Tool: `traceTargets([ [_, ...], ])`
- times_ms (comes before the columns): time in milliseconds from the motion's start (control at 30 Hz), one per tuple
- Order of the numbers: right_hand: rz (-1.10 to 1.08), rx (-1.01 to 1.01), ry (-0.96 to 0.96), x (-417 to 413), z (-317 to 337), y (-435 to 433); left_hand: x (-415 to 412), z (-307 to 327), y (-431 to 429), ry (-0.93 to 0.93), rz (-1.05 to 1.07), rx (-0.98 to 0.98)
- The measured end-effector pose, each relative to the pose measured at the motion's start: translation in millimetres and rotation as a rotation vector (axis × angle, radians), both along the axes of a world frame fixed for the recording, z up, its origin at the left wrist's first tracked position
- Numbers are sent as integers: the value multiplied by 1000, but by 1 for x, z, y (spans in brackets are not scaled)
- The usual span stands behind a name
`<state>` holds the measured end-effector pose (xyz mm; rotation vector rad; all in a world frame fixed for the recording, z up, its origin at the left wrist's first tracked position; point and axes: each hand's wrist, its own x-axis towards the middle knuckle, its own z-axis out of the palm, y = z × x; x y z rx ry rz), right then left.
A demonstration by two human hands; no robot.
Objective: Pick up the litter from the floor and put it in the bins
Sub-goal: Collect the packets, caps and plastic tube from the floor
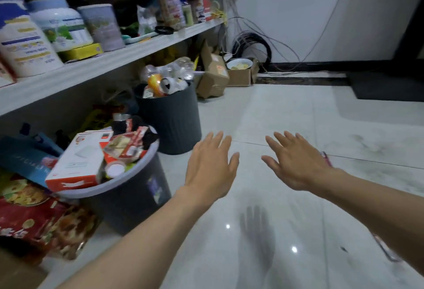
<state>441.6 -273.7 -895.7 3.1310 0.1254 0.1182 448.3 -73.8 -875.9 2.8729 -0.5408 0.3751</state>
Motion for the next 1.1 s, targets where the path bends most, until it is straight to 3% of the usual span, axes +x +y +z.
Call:
traceTargets([
  [167, -161, 19, 58, -33, -7, -101, -14, -11, -90, 77, -99, 60],
  [533, -360, 158, 70, -98, -40, -224, -34, 2, -231, 16, -338, 319],
  [767, -468, 331, 89, -108, -99, -244, -14, -23, -265, -3, -469, 477],
  [1100, -669, 471, 206, -117, -173, -250, 1, -117, -305, 177, -536, 386],
])
